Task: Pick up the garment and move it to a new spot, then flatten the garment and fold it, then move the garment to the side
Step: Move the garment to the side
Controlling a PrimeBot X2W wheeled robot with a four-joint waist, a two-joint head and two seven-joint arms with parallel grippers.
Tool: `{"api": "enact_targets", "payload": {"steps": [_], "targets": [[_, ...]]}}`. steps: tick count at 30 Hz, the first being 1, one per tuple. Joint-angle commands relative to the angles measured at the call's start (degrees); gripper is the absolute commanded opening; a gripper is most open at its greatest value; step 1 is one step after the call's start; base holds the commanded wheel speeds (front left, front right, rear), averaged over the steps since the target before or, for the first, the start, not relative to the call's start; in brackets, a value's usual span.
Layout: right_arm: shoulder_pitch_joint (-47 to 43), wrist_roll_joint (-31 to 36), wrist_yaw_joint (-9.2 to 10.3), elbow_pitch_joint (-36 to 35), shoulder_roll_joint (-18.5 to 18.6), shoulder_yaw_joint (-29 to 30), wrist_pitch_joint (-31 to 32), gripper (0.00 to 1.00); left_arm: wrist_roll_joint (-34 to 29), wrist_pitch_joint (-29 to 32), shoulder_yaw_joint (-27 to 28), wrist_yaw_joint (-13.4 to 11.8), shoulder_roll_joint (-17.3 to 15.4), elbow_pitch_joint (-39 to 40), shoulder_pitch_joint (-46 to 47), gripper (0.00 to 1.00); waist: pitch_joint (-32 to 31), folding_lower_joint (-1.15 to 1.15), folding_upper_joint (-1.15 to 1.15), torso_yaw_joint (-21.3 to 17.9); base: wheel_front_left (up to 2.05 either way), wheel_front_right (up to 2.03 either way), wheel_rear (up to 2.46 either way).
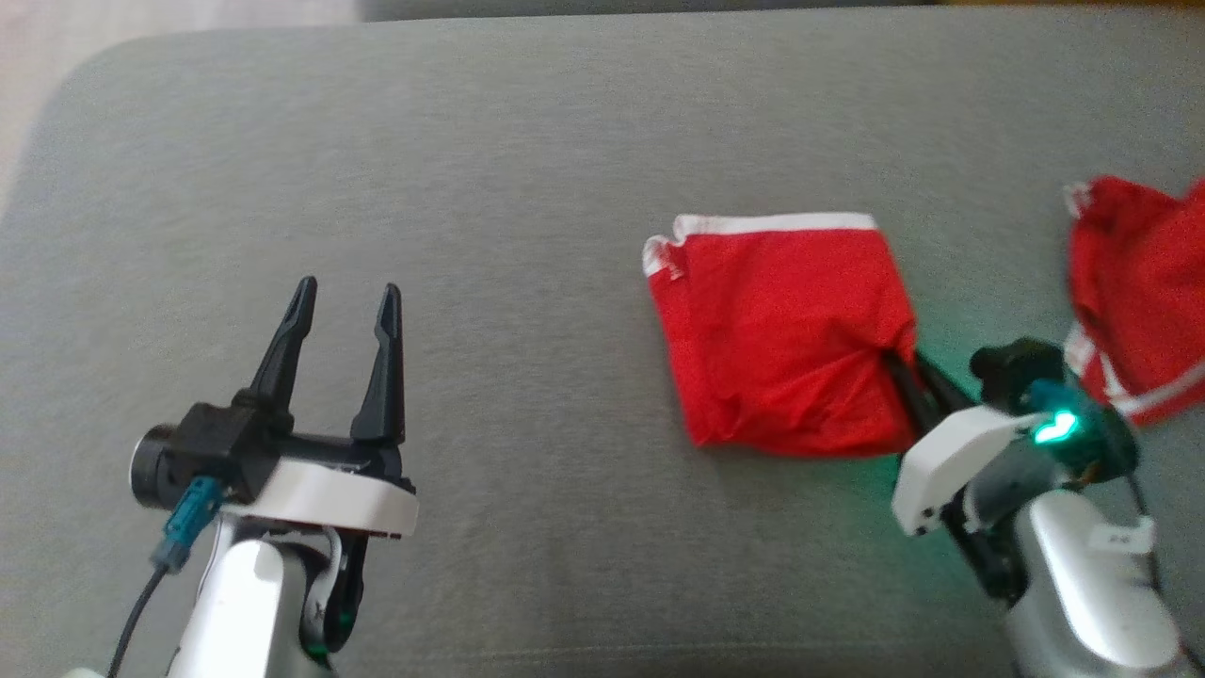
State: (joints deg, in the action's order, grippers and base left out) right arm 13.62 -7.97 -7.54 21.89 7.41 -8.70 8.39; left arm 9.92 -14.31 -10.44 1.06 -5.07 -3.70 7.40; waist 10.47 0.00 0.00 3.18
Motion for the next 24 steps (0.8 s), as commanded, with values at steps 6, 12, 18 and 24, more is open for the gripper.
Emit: {"api": "enact_targets", "payload": {"steps": [6, 12, 18, 24], "targets": [[2.9, 1.1, 0.05, -8.4, 5.6, 2.7, 3.4, 0.0, -1.6, -0.7, 1.7, 0.8, -0.8, 2.6, 4.7, 1.0, 3.8, 0.0, 0.0, -9.4, 0.0, 0.0, 0.0], [8.7, 1.7, 0.05, -11.4, 9.9, 10.3, 4.8, 0.0, -2.3, -0.7, 1.3, 1.6, -1.3, 2.8, 7.1, 1.0, 7.5, 0.0, 0.0, -12.3, 0.0, 0.0, 0.0], [14.3, 2.1, 0.05, -10.6, 12.5, 17.9, 5.4, 0.0, -2.8, -0.7, 0.3, 2.4, -1.4, 2.5, 9.7, 1.0, 11.4, 0.0, 0.0, -13.2, 0.0, 0.0, 0.0], [17.8, 1.0, 0.05, -8.2, 14.2, 22.9, 5.5, 0.0, -3.3, -0.7, 0.0, 2.9, -2.3, 2.6, 11.7, 1.0, 15.4, 0.0, 0.0, -14.3, 0.0, 0.0, 0.0]]}}
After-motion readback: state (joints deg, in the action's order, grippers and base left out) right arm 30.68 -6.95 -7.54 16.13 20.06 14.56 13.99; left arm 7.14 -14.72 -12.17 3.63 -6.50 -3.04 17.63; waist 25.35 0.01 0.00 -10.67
